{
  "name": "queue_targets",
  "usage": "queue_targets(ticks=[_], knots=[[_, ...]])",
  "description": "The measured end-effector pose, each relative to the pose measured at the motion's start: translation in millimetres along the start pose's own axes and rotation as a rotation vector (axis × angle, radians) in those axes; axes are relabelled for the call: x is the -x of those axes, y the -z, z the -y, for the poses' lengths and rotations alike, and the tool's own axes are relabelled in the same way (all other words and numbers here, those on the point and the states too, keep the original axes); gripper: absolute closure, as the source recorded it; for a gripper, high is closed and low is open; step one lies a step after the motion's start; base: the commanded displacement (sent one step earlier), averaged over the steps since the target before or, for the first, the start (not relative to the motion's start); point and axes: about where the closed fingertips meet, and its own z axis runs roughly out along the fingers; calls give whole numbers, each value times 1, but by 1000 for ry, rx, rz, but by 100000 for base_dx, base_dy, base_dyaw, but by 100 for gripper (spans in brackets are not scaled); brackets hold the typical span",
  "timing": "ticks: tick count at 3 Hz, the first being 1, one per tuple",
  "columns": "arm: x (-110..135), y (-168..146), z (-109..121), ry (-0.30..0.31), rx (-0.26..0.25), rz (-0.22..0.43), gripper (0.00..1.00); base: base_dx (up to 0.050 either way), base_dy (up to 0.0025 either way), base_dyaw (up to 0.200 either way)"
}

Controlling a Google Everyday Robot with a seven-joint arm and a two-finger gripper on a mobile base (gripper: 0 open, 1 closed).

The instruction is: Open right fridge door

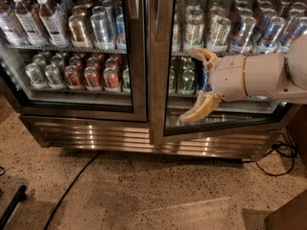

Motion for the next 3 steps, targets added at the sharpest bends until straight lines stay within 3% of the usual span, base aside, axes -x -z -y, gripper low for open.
queue_targets(ticks=[1, 2, 3], knots=[[-19, 5, -5, 75, -77, -231, 0, 0, 0, 0], [-21, 32, 9, 136, -211, -419, 0, 0, 0, 0], [-18, 45, 18, 151, -261, -475, 0, 0, 0, 0]])
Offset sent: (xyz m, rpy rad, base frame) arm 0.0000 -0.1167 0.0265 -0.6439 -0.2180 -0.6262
